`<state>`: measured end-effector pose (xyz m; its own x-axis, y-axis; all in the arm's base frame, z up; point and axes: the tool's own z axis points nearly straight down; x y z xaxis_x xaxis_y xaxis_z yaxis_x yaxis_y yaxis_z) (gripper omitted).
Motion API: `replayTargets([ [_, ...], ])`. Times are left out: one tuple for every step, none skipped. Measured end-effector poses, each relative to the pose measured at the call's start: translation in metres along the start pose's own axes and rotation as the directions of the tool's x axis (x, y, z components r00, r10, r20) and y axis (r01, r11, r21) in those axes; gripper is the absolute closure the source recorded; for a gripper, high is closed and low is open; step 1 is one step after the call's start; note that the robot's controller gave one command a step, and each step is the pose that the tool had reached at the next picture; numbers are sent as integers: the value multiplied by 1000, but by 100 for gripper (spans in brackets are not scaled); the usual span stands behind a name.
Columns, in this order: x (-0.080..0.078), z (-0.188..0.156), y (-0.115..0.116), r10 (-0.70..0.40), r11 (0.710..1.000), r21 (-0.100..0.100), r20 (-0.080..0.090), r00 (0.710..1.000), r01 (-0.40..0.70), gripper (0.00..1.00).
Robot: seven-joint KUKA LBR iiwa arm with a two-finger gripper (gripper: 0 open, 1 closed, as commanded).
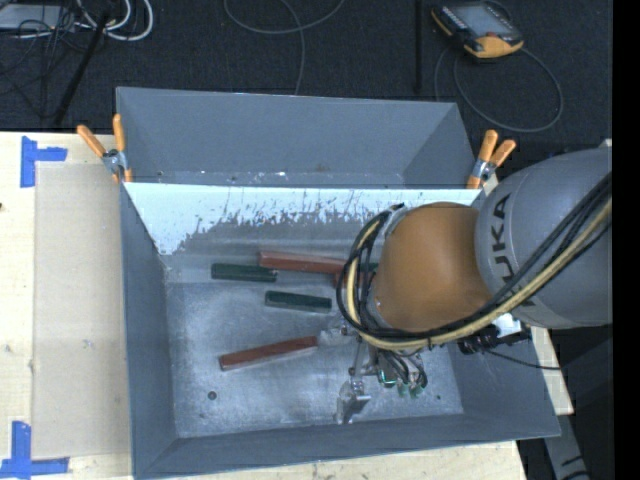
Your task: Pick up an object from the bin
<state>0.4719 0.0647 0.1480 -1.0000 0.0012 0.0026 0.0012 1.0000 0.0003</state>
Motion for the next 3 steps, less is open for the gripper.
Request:
replayTargets([
  [-2,1,0,-1,1000,0,1,1000,1,0],
  [-24,-9,-10,-103,995,0,-5,995,103,0],
  [-65,68,35,49,999,2,17,999,-49,100],
])
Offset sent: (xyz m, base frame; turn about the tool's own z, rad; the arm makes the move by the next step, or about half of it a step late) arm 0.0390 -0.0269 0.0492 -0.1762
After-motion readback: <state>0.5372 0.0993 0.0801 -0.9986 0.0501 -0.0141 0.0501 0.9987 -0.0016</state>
